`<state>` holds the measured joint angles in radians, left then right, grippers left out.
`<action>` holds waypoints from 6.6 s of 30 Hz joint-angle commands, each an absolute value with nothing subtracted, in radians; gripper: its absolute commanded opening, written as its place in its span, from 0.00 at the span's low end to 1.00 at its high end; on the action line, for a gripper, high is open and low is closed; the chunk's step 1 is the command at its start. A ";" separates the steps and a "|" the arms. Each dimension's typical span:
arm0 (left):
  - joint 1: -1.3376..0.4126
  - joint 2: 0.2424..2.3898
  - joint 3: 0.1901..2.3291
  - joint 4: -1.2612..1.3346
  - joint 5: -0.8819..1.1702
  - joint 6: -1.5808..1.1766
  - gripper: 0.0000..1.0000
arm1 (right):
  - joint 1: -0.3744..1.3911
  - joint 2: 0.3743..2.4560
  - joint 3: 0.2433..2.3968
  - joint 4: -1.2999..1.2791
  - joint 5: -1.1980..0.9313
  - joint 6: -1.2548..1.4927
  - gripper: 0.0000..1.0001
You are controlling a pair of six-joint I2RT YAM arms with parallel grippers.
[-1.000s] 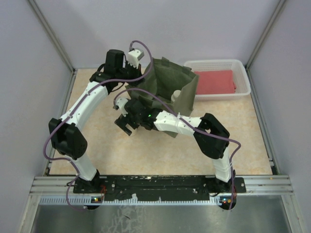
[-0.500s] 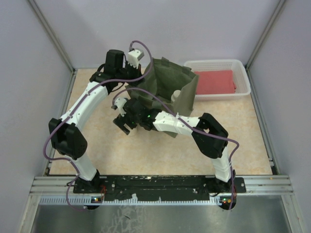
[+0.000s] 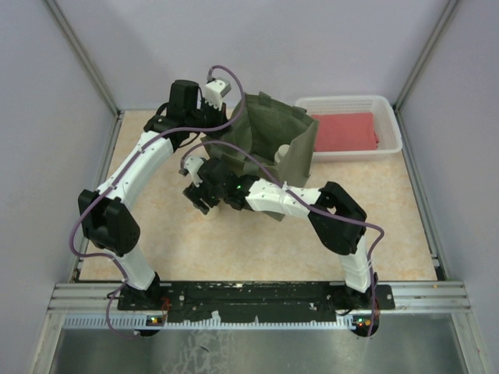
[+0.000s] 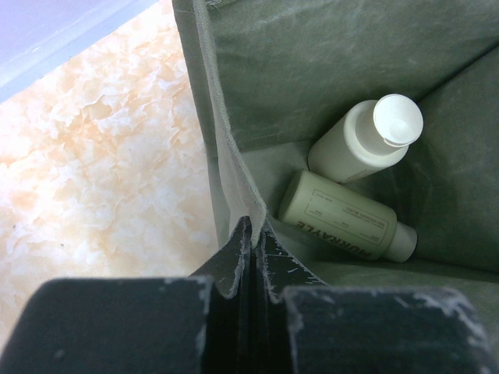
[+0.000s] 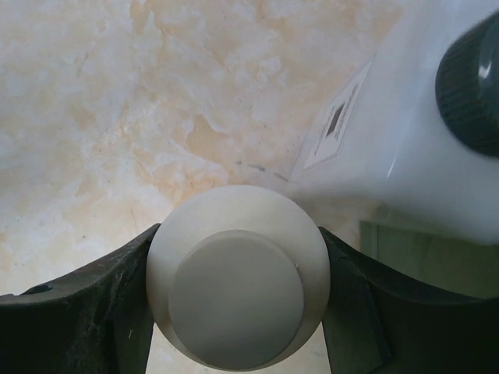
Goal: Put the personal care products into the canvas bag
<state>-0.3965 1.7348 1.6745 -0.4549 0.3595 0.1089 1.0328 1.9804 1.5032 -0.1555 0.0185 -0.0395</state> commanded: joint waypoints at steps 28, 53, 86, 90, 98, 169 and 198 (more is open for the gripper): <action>-0.391 1.736 1.654 -0.469 0.400 0.116 0.00 | 0.880 1.281 1.914 -0.706 0.266 -0.016 0.01; -0.390 1.732 1.752 -0.542 0.448 0.125 0.00 | 0.681 1.489 1.384 0.088 -0.225 0.135 0.01; -0.387 1.767 1.853 -0.609 0.425 0.127 0.00 | 0.692 1.921 1.586 -0.166 0.059 0.029 0.02; -0.388 1.770 1.851 -0.608 0.426 0.127 0.00 | 0.709 1.988 1.661 -0.256 0.098 0.005 0.10; -0.388 1.772 1.844 -0.605 0.423 0.128 0.00 | 0.715 1.961 1.653 -0.245 0.061 0.021 0.77; -0.368 1.706 1.727 -0.547 0.450 0.117 0.00 | 1.025 1.879 1.496 0.117 0.068 -0.260 0.99; -0.348 1.745 1.739 -0.528 0.458 0.118 0.00 | 0.895 1.953 1.533 0.100 0.095 -0.255 0.99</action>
<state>-0.3576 1.7466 1.7325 -0.5304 0.4416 0.1097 0.9497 1.9133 1.4609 0.0586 0.1032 -0.2600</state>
